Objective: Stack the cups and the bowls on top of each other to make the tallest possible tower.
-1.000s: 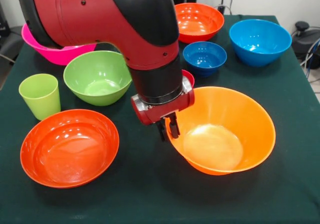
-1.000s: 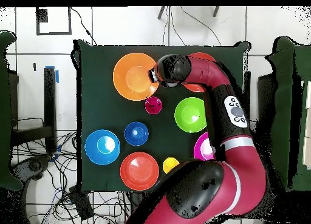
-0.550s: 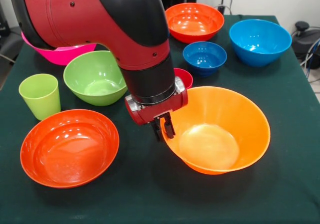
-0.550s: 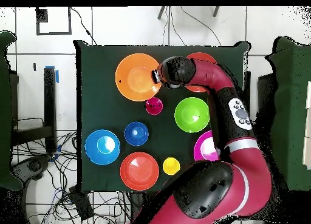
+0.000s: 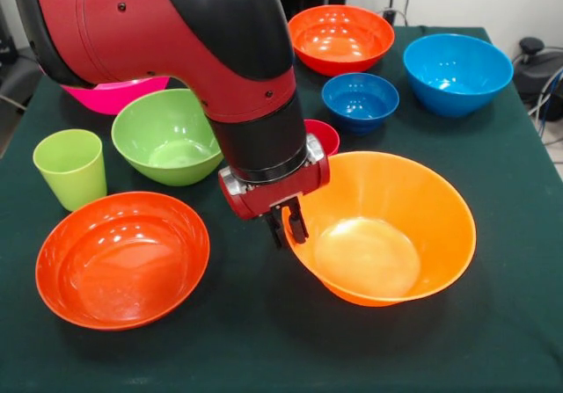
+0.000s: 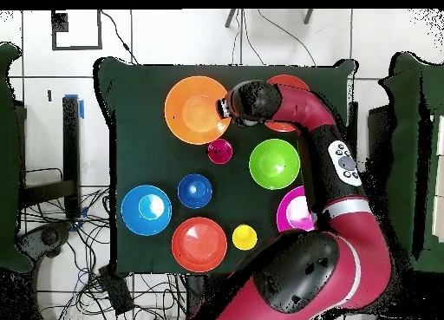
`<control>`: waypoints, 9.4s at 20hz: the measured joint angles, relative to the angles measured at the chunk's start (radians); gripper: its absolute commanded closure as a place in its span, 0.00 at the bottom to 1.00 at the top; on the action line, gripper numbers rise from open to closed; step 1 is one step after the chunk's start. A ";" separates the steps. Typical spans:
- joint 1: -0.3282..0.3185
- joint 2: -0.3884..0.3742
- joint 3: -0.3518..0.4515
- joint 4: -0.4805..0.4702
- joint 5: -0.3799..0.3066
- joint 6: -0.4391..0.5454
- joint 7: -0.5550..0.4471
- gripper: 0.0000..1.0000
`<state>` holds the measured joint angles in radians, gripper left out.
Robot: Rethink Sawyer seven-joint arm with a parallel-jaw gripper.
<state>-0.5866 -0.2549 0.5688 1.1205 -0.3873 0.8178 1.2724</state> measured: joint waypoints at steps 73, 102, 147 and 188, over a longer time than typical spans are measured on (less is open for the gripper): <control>-0.132 -0.056 0.035 0.167 -0.073 0.000 0.000 1.00; -0.182 -0.054 0.069 0.199 -0.079 0.000 0.000 1.00; -0.322 -0.047 0.142 0.342 -0.249 -0.042 0.000 0.00; -0.331 -0.145 0.185 0.414 -0.260 -0.042 0.000 0.00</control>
<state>-0.9174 -0.4000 0.7539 1.5341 -0.6477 0.7757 1.2724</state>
